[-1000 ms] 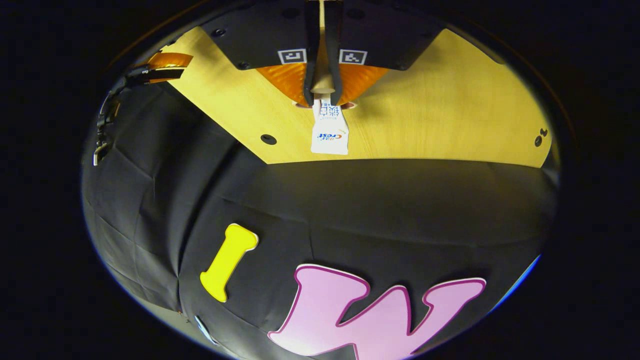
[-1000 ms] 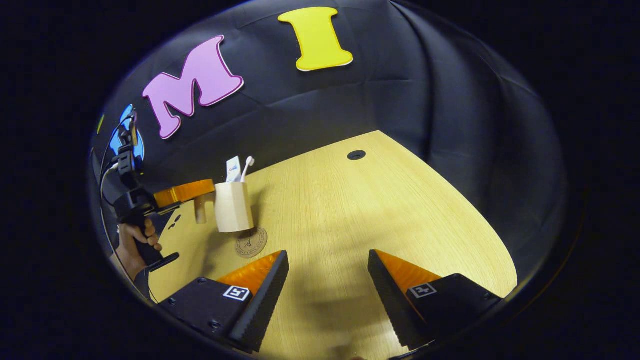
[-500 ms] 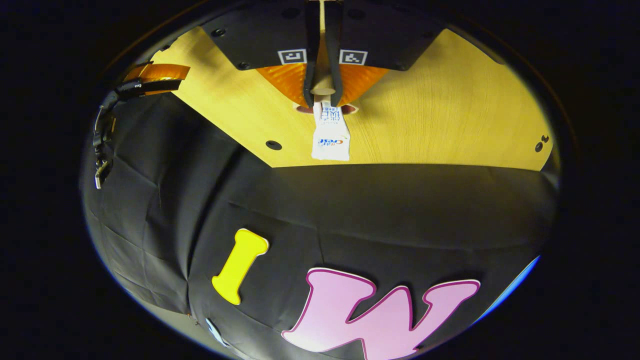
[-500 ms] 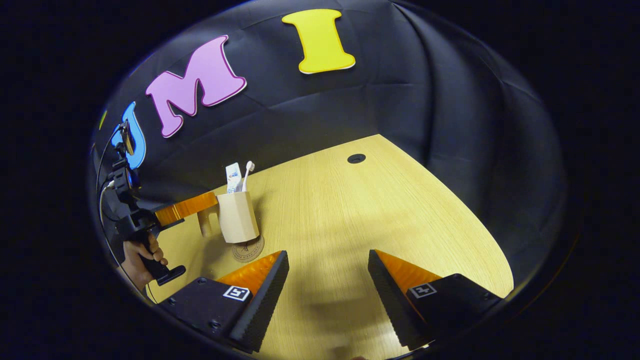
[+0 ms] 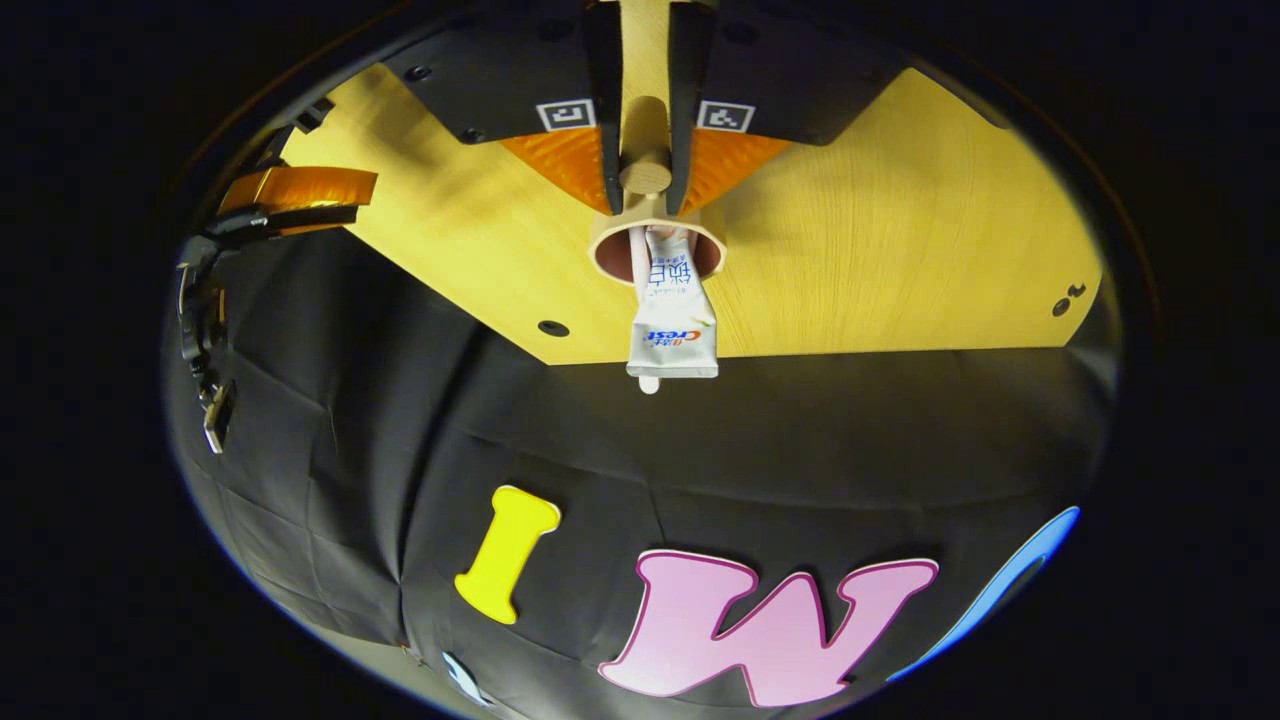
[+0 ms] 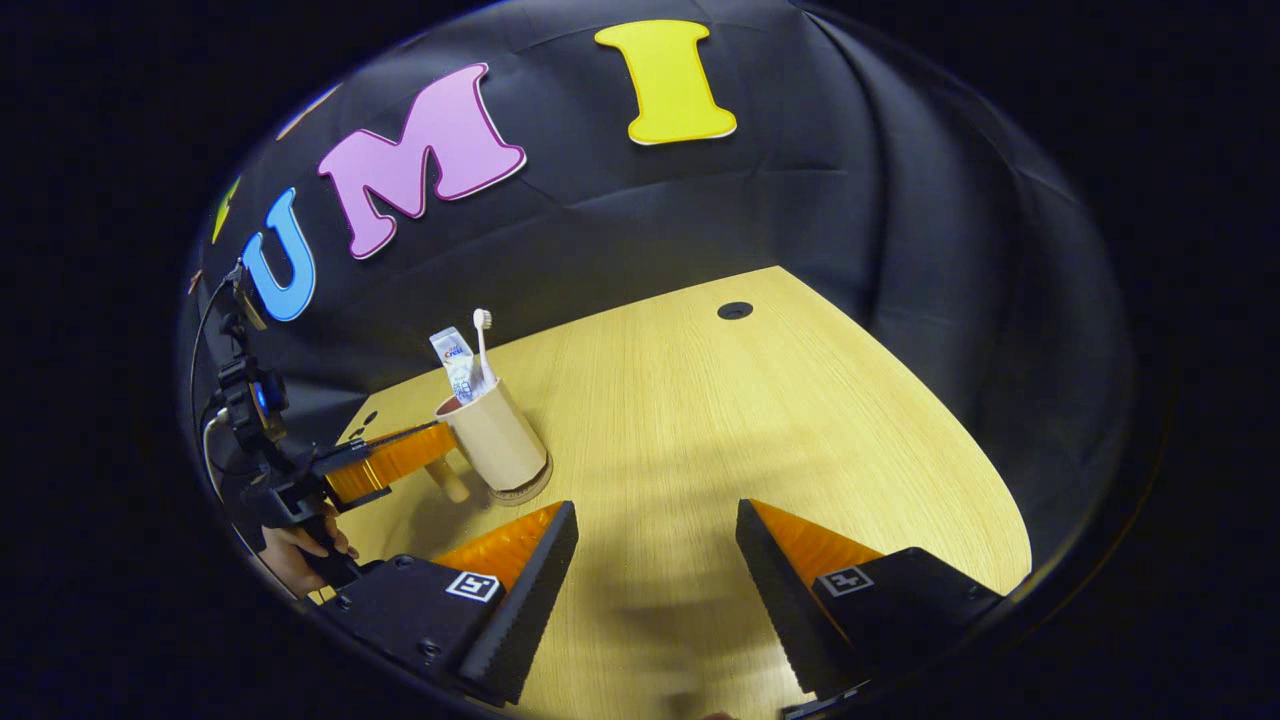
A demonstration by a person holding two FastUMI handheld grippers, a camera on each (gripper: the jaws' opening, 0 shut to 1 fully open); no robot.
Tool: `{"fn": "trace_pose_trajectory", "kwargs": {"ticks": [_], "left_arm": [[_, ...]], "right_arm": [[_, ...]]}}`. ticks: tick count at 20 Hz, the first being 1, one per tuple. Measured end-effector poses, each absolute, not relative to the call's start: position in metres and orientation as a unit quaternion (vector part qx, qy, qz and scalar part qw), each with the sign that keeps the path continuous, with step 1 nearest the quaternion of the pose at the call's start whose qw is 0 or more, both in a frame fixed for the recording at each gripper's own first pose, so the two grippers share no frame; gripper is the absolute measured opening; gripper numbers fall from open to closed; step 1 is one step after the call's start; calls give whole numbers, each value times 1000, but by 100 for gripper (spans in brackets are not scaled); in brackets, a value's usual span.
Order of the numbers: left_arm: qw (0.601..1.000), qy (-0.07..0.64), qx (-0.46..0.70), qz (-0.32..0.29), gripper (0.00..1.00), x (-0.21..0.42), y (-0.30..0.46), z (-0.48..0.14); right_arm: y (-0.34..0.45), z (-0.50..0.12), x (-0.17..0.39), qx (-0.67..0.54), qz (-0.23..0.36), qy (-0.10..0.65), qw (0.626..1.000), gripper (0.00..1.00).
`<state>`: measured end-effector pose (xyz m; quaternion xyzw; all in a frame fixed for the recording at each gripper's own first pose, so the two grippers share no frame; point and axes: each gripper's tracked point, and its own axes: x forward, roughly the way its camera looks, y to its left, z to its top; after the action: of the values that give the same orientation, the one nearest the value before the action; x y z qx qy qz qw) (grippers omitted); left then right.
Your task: Put the toothbrush and toothpaste on the desktop into the cup, then pick up the cup and place it on the coaster on the desktop.
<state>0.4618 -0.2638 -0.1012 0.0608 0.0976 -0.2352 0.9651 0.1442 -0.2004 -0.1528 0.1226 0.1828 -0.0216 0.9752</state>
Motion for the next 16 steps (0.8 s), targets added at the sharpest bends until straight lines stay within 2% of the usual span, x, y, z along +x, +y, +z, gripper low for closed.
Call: {"fn": "trace_pose_trajectory", "kwargs": {"ticks": [3,5,7,8,9,10,16], "left_arm": [[966,92,65,-232,35,448,-260,-95],[969,90,70,-220,56,441,-254,-92],[971,82,63,-214,70,429,-247,-83],[973,80,60,-207,83,423,-242,-81],[975,80,60,-197,87,419,-236,-79],[978,78,59,-186,96,408,-229,-74],[990,32,32,-131,97,342,-178,-35]], "right_arm": [[-199,-146,136,129,-25,174,976,98],[-195,-140,129,130,-24,168,977,98],[-191,-133,122,124,-21,160,979,98],[-188,-127,119,122,-18,154,980,98],[-185,-122,115,121,-17,150,981,98],[-181,-116,112,120,-15,144,982,98],[-159,-74,87,106,-1,102,989,98]]}}
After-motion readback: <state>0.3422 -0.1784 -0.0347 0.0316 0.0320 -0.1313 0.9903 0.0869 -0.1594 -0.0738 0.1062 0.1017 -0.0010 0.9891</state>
